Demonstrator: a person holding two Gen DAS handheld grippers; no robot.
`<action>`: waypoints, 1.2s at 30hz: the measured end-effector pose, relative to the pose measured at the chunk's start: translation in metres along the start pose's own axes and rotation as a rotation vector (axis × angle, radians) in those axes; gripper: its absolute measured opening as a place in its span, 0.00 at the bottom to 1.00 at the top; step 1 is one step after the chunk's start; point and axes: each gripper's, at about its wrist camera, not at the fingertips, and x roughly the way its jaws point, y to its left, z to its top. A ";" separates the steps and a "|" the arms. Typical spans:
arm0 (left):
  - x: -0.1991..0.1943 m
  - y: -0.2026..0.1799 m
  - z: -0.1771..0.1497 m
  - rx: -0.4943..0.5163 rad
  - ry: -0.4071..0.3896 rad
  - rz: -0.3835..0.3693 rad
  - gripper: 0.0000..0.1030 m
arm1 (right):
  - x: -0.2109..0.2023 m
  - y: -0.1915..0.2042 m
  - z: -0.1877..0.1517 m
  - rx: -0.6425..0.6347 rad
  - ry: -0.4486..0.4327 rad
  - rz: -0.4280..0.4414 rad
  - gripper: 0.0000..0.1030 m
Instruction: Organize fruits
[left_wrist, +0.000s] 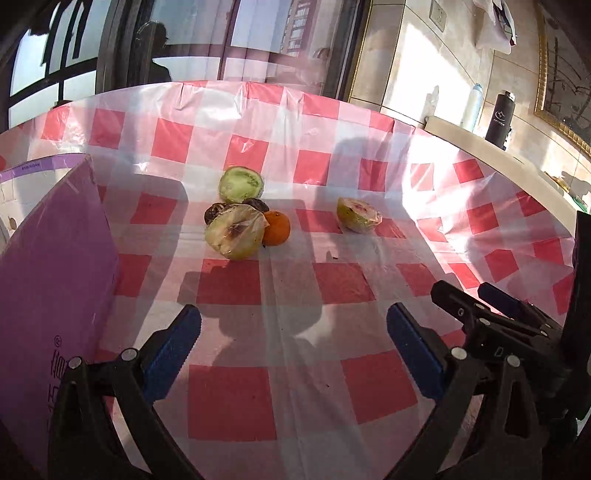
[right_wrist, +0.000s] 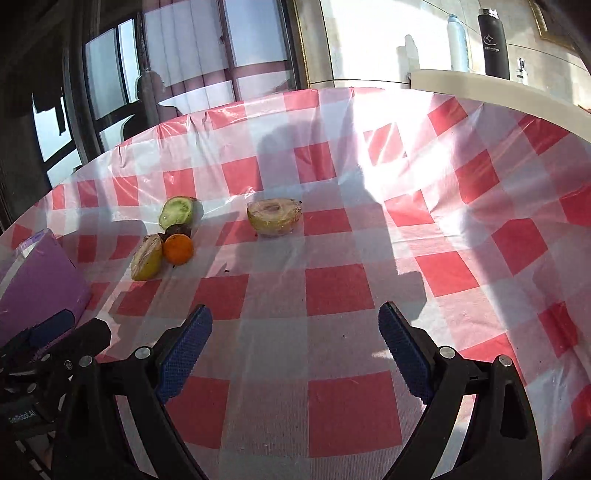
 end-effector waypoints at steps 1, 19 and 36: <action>0.009 0.004 0.001 -0.013 0.017 0.007 0.98 | 0.009 -0.004 0.003 0.015 0.027 0.010 0.86; 0.027 0.049 0.004 -0.289 0.049 -0.109 0.98 | 0.184 0.042 0.100 -0.159 0.276 -0.034 0.86; 0.030 0.049 0.004 -0.283 0.102 -0.097 0.98 | 0.066 0.000 0.033 0.096 0.065 0.081 0.62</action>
